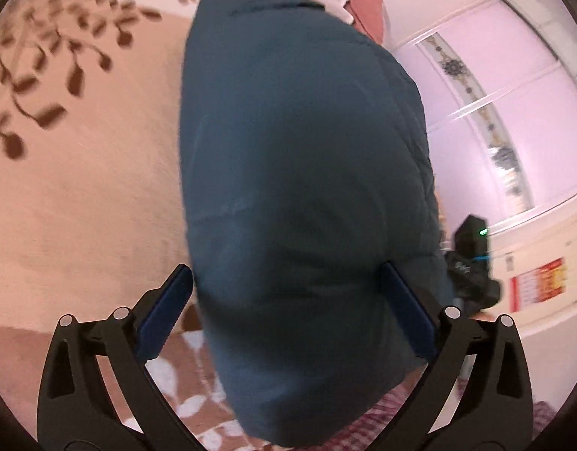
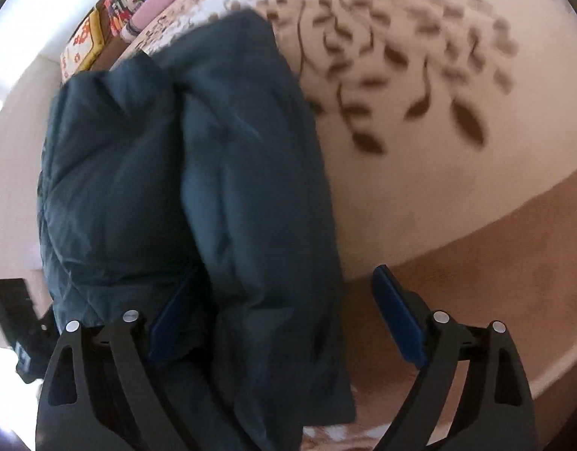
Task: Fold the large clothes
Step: 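Lower the folded jacket bundle onto the bed with both tools, then open both tools and withdraw them from the folded jacket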
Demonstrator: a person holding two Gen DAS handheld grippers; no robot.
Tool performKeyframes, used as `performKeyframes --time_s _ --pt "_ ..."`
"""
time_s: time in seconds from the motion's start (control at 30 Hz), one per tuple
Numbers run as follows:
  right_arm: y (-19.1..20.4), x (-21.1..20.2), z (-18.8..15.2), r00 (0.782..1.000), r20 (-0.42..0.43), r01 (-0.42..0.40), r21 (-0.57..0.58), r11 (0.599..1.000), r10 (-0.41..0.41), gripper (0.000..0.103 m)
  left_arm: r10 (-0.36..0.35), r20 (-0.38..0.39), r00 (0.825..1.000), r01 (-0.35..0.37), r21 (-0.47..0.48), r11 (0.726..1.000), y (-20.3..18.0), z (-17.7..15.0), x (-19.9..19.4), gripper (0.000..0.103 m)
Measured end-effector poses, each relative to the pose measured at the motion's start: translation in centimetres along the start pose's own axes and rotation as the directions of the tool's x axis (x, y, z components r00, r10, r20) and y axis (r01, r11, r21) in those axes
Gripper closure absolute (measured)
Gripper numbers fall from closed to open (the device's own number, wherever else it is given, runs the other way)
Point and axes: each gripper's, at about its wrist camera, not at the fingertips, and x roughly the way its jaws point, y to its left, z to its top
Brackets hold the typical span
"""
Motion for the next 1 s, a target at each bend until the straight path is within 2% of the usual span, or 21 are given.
performKeyframes --time_s 0.07,0.1,0.13,0.17,0.2,0.3,0.47,0.53,0.7,0.83,1.0 --pt "0.2 0.1 -0.1 1.000 0.002 -0.006 -0.023 1.000 0.006 0.015 -0.029 -0.005 1.000 0.029 0.000 1.000 0.0 0.3 0.6 0.004" --pt "0.5 0.1 -0.1 1.000 0.001 -0.012 -0.050 0.999 0.012 0.021 -0.026 0.000 1.000 0.026 0.019 0.999 -0.4 0.5 0.7 0.004" --pt "0.7 0.0 -0.1 0.998 0.000 -0.066 -0.060 0.996 0.066 0.032 -0.020 0.009 1.000 0.019 0.038 0.999 -0.8 0.4 0.7 0.005" --pt "1.0 0.1 -0.3 0.983 -0.012 -0.184 -0.059 0.981 0.184 0.061 -0.010 0.023 1.000 0.008 0.063 0.998 -1.1 0.5 0.6 0.009" --pt "1.5 0.1 -0.4 0.982 -0.004 -0.188 -0.072 0.979 0.189 0.065 -0.002 0.035 0.999 -0.001 0.086 0.996 -1.4 0.4 0.4 0.013" --pt "4.5 0.2 -0.9 0.990 0.031 -0.130 -0.203 0.971 0.139 0.075 0.039 0.108 0.993 -0.055 0.149 0.987 -1.7 1.5 -1.4 0.023" --pt "11.0 2.0 -0.3 0.993 0.062 -0.075 -0.342 0.937 0.102 0.079 0.133 0.203 0.970 -0.164 0.141 0.976 0.4 4.7 -5.0 0.025" --pt "15.0 3.7 0.5 0.994 0.070 -0.054 -0.389 0.920 0.088 0.079 0.179 0.239 0.954 -0.210 0.111 0.971 2.1 6.1 -6.7 0.025" --pt "21.8 7.7 1.9 0.996 0.059 -0.038 -0.460 0.887 0.073 0.079 0.290 0.281 0.915 -0.318 0.056 0.947 7.2 8.4 -9.9 0.025" --pt "24.4 9.9 2.1 0.996 0.074 -0.005 -0.480 0.877 0.046 0.079 0.323 0.294 0.900 -0.354 0.058 0.934 8.5 8.4 -10.2 0.025" --pt "23.5 10.2 2.0 0.996 0.073 -0.008 -0.442 0.897 0.045 0.076 0.351 0.314 0.882 -0.388 0.059 0.920 8.0 7.9 -10.1 0.025"
